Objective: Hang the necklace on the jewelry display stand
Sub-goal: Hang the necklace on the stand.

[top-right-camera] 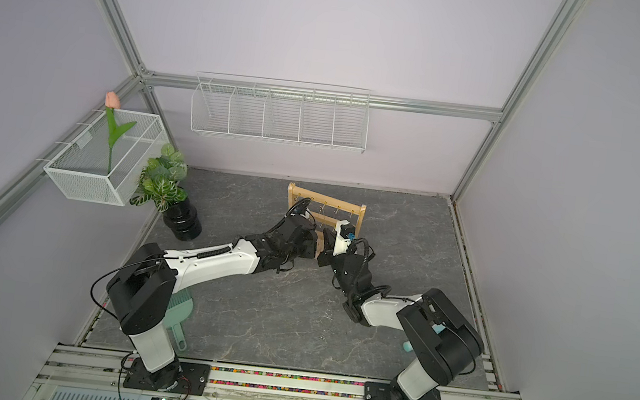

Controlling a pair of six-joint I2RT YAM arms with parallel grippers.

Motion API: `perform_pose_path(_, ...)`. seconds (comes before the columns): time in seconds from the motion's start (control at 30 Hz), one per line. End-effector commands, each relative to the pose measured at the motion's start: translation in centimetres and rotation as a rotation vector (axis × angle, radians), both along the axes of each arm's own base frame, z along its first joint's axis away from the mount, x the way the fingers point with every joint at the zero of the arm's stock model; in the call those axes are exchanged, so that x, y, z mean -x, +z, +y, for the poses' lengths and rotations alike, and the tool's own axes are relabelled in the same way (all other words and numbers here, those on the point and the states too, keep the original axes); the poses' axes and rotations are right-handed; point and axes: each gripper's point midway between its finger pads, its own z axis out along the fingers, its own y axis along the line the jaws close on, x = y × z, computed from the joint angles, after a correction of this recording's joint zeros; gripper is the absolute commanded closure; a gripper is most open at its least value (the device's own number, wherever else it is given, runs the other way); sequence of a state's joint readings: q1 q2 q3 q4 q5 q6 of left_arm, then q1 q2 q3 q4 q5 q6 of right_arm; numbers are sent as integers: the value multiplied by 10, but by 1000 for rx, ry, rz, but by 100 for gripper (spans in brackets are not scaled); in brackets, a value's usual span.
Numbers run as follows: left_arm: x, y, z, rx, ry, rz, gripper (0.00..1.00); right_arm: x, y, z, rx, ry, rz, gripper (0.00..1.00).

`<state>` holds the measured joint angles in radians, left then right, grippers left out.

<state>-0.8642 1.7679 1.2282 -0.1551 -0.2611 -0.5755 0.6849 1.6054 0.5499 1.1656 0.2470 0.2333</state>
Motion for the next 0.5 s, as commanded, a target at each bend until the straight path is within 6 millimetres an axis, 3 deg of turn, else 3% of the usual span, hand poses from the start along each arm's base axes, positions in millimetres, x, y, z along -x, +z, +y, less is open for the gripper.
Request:
perform_pose_path(0.0, -7, 2, -5, 18, 14, -1, 100, -2, 18, -5, -13, -19, -41, 93)
perform_pose_path(0.47, -16, 4, -6, 19, 31, -15, 100, -5, 19, 2, -2, 0, -44, 93)
